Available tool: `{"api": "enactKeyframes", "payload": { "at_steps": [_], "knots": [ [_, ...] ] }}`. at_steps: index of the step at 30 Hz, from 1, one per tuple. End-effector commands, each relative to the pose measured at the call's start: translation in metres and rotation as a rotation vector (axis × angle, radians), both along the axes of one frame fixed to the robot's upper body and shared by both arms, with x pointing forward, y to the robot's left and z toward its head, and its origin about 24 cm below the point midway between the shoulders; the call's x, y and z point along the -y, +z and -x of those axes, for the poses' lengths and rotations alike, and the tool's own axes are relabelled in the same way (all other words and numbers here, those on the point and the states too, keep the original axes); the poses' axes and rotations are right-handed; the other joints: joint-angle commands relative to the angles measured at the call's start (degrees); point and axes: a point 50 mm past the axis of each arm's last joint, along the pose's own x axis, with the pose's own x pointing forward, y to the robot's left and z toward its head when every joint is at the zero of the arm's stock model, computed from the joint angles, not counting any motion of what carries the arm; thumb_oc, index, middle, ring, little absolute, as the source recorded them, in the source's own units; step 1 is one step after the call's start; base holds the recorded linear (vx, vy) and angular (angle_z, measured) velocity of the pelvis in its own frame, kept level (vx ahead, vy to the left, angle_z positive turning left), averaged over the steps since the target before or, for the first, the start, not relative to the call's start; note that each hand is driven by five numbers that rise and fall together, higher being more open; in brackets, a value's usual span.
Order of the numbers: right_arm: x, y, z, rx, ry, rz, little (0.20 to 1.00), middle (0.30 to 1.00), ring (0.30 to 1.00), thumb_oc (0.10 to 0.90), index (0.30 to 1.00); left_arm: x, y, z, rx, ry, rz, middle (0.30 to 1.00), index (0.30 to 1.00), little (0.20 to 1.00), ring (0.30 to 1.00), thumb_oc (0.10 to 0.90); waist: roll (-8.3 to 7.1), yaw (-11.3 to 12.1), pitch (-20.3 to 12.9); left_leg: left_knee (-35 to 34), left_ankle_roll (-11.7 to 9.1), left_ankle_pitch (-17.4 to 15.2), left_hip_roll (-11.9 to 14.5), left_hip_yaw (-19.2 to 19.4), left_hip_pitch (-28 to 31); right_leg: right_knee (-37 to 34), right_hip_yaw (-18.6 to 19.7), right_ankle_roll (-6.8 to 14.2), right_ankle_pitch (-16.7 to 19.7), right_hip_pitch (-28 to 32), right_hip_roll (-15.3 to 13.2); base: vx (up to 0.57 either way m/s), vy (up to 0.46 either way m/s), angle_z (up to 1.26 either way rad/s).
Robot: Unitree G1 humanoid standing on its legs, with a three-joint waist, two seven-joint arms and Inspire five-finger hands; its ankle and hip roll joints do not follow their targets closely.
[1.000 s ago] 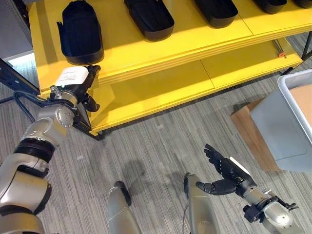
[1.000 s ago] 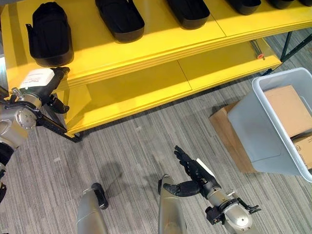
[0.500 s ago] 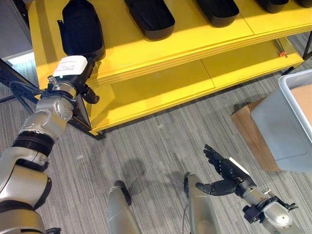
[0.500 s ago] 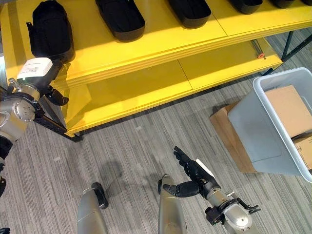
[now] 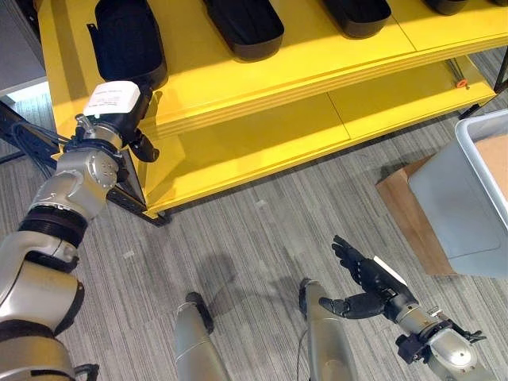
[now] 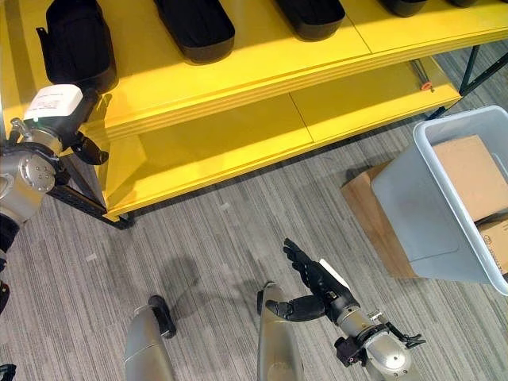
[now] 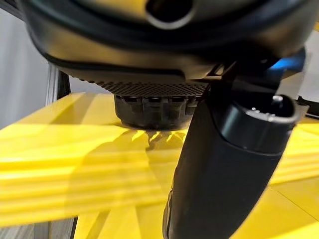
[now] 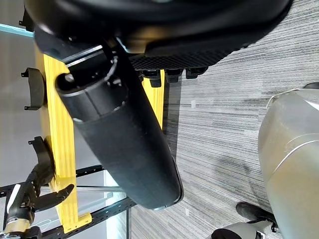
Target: Move parts from the plastic box to the shelf.
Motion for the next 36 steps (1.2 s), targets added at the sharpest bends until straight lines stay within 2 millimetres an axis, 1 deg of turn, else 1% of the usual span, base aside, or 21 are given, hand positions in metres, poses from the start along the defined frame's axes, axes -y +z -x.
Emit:
{"api": "enactKeyframes", "payload": {
  "at_steps": [1,13,19,25,33,36],
  "knots": [
    [0.008,0.019,-0.004,0.104,0.011,-0.011,1.0,1.0,1.0,0.9,1.0,-0.005,0.068,0.012,0.265,0.008,-0.001,1.0,1.0,1.0,1.0,0.9,1.49,-0.9,-3.7,-4.1,1.0,2.9,-1.4,-3.8,-1.8,-2.0,-0.7,-2.3,1.0,1.3,-1.6,0.0,0.0,0.0],
    [0.009,0.018,-0.001,0.089,0.016,-0.012,1.0,1.0,1.0,0.9,1.0,-0.002,0.08,0.014,0.305,0.002,-0.01,1.0,1.0,1.0,1.0,0.9,1.58,-1.0,-3.9,-3.7,1.1,2.6,-1.4,-3.7,-2.6,-1.8,-0.5,-2.2,1.4,0.2,-1.7,0.0,0.0,0.0],
    [0.01,0.018,-0.001,0.087,0.012,-0.015,1.0,1.0,1.0,0.9,1.0,0.0,0.082,0.013,0.316,-0.003,-0.004,1.0,1.0,1.0,1.0,0.9,1.58,-1.1,-4.0,-3.8,1.1,2.6,-1.4,-3.7,-2.8,-1.7,-0.3,-2.2,1.5,-0.4,-1.7,0.0,0.0,0.0],
    [0.01,0.017,-0.001,0.082,0.01,-0.018,1.0,1.0,1.0,0.9,1.0,0.006,0.09,0.013,0.344,-0.019,-0.011,1.0,1.0,1.0,1.0,0.9,1.57,-1.2,-4.0,-3.5,1.1,2.9,-1.4,-3.7,-3.5,-1.4,-0.3,-2.3,1.7,-1.2,-1.6,0.0,0.0,0.0],
    [0.01,0.017,-0.002,0.085,0.014,-0.007,1.0,1.0,1.0,0.9,1.0,0.006,0.092,0.013,0.349,-0.017,-0.014,1.0,1.0,1.0,1.0,0.9,1.7,-1.1,-4.1,-3.1,1.2,2.8,-1.2,-3.8,-4.1,-1.1,-0.2,-2.2,1.9,-1.8,-1.4,0.0,0.0,0.0],
    [0.011,0.016,-0.002,0.08,0.012,-0.005,1.0,1.0,1.0,0.9,1.0,0.006,0.091,0.011,0.334,-0.015,-0.014,1.0,1.0,1.0,1.0,0.9,1.65,-1.2,-4.1,-3.1,1.2,2.8,-1.2,-3.9,-3.8,-1.0,-0.1,-2.2,1.9,-1.8,-1.4,0.0,0.0,0.0]
  ]
}}
